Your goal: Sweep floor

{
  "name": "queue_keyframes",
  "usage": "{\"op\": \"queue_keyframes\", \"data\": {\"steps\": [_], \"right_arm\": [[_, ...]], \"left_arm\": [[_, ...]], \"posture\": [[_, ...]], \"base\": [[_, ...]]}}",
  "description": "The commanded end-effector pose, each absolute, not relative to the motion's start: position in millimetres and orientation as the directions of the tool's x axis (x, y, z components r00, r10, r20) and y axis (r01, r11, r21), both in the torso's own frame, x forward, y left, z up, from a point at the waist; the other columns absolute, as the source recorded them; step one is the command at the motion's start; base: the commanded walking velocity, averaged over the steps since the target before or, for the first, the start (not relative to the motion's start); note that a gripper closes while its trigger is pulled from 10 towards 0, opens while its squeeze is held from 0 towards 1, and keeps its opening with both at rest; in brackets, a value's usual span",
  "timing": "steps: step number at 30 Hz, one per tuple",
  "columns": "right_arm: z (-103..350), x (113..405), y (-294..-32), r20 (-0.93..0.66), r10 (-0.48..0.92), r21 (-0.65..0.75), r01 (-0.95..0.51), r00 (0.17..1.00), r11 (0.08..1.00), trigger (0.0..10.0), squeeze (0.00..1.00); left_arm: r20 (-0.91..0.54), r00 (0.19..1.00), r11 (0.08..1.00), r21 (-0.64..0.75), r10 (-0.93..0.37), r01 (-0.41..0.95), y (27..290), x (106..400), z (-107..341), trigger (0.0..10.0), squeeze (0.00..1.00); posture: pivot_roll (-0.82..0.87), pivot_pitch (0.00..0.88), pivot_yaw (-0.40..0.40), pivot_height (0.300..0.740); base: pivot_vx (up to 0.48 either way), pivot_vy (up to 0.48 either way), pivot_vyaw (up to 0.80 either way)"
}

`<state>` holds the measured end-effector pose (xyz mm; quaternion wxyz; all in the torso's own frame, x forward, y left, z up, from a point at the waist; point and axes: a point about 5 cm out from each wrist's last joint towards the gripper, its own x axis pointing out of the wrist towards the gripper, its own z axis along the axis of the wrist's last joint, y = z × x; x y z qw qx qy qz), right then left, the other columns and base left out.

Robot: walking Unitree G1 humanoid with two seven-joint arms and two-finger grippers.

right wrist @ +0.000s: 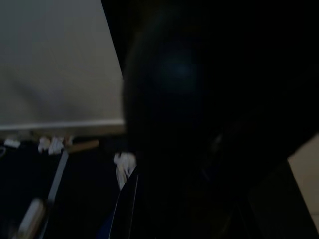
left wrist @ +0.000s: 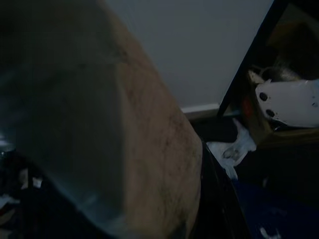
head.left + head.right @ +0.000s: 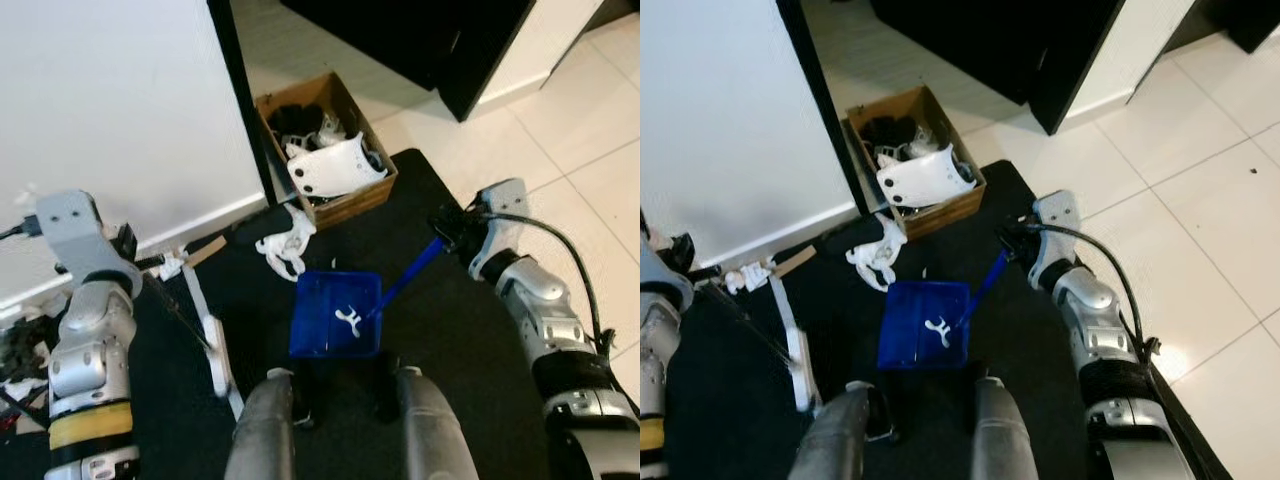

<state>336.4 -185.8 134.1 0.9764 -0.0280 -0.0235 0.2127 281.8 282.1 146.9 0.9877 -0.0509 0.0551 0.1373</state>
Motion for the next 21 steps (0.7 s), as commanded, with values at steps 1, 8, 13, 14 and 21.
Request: {"op": "queue_keyframes", "data": {"steps": [1, 8, 13, 14, 21], "right_arm": [[142.8, 330.3, -195.5, 0.080, 0.383, -0.051, -0.380, 0.920, 0.924, 10.0, 0.00], [150.8, 316.6, -199.8, 0.090, 0.384, -0.059, -0.380, 0.919, 0.923, 10.0, 0.00], [158.4, 311.3, -197.1, 0.099, 0.385, -0.048, -0.382, 0.918, 0.923, 10.0, 0.00], [159.8, 311.1, -195.7, 0.105, 0.383, -0.036, -0.382, 0.918, 0.924, 10.0, 0.00], [156.7, 310.2, -186.7, 0.127, 0.358, 0.037, -0.365, 0.925, 0.930, 10.0, 0.00]], "left_arm": [[-0.102, 0.965, 0.960, -0.118, 0.244, -0.255, 277.1, 284.3, 151.7, 10.0, 0.00], [-0.130, 0.968, 0.954, -0.184, 0.214, -0.236, 266.7, 289.0, 148.9, 10.0, 0.00], [-0.101, 0.981, 0.976, -0.125, 0.169, -0.181, 256.0, 294.4, 151.1, 10.0, 0.00], [-0.091, 0.982, 0.976, -0.129, 0.164, -0.175, 254.0, 295.8, 152.4, 10.0, 0.00], [-0.049, 0.989, 0.985, -0.097, 0.142, -0.146, 242.4, 297.0, 157.0, 10.0, 0.00]], "posture": [[0.00, 0.231, 0.058, 0.740], [-0.01, 0.215, 0.060, 0.740], [-0.02, 0.200, 0.057, 0.740], [-0.02, 0.198, 0.056, 0.740], [-0.01, 0.192, 0.050, 0.740]], "base": [[0.000, 0.000, 0.00], [0.000, 0.000, 0.00], [0.000, 0.000, 0.00], [0.000, 0.000, 0.00], [0.000, 0.000, 0.00]]}}
